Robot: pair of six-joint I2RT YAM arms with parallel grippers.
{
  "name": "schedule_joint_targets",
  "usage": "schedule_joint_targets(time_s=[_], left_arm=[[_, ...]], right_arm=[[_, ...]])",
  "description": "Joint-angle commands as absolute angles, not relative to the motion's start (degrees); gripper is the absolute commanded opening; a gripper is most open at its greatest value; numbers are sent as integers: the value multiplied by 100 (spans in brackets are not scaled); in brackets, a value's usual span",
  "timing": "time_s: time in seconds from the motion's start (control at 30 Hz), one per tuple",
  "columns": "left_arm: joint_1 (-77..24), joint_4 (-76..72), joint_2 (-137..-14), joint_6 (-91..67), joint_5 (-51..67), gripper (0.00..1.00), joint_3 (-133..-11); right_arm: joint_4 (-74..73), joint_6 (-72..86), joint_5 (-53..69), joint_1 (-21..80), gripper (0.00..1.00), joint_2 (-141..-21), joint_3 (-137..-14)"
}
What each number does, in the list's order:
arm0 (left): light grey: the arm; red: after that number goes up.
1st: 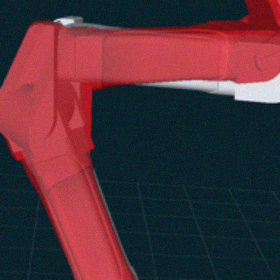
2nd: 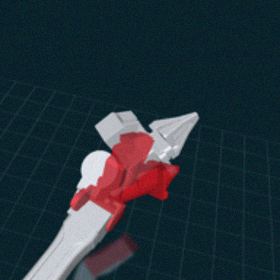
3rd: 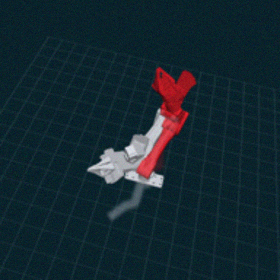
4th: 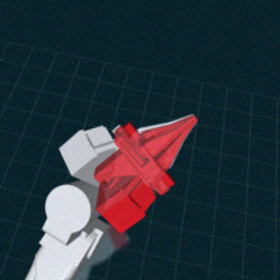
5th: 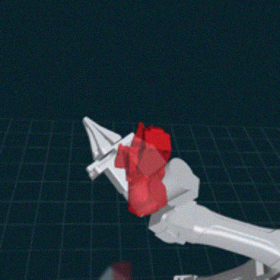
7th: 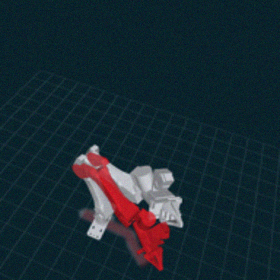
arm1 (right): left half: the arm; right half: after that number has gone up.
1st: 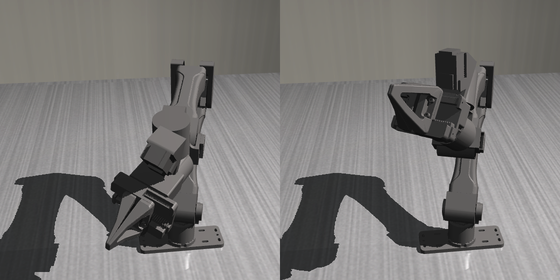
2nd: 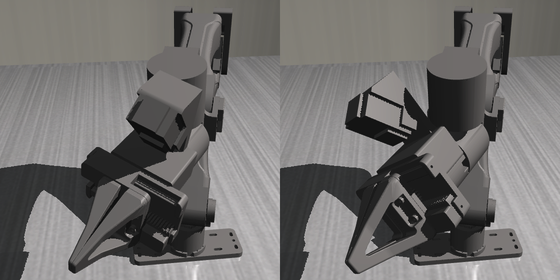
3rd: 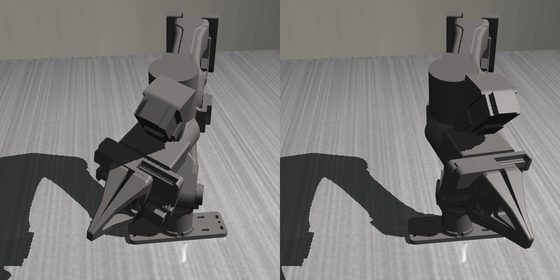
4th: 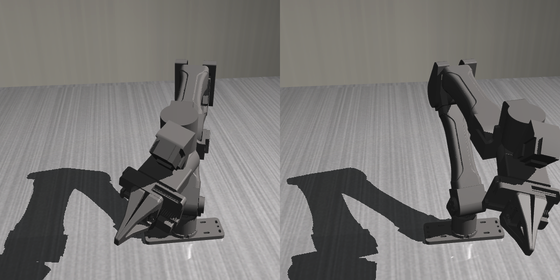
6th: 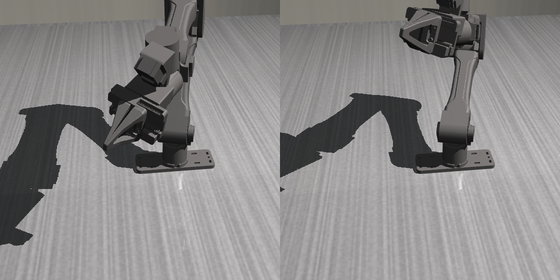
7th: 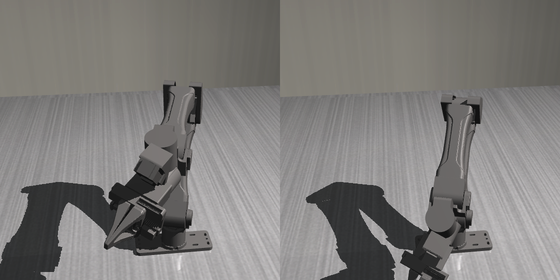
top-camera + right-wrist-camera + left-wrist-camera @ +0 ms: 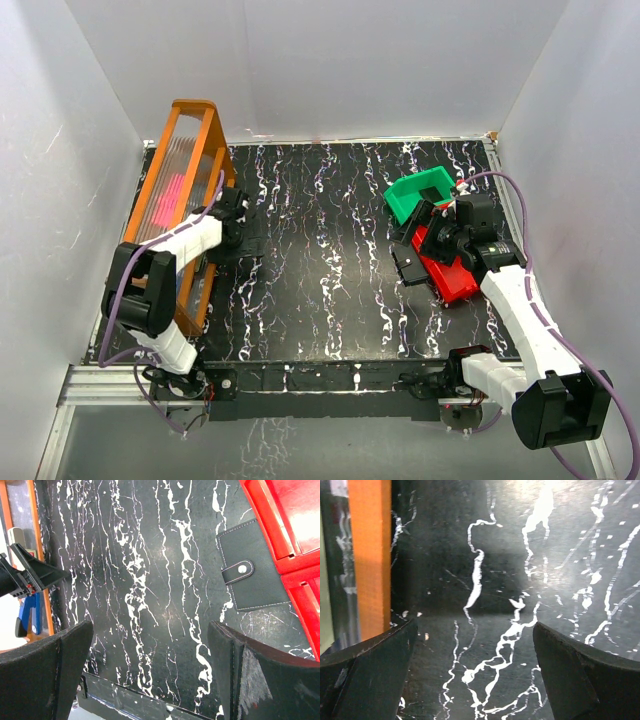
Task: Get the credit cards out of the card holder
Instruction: Move the distractor to the corner of the board.
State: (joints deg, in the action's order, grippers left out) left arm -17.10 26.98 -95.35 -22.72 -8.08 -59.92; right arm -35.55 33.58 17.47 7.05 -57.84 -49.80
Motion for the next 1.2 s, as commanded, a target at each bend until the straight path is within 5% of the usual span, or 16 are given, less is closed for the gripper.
schedule_joint_targets(time_s=[0.0, 0.77, 1.17], left_arm=[[-1716, 2569, -9511, -1994, -1391, 99, -5858], [-80, 2738, -9997, -907, -1110, 99, -6183], [-1133, 2927, -9287, -1874, -35, 99, -6124]], right_arm=[[-3307, 3347, 1634, 685, 98, -5756, -4945], [-3371, 3340, 1618, 685, 98, -5917, -4951], [-3281, 3371, 1722, 686, 98, -6017, -4947]])
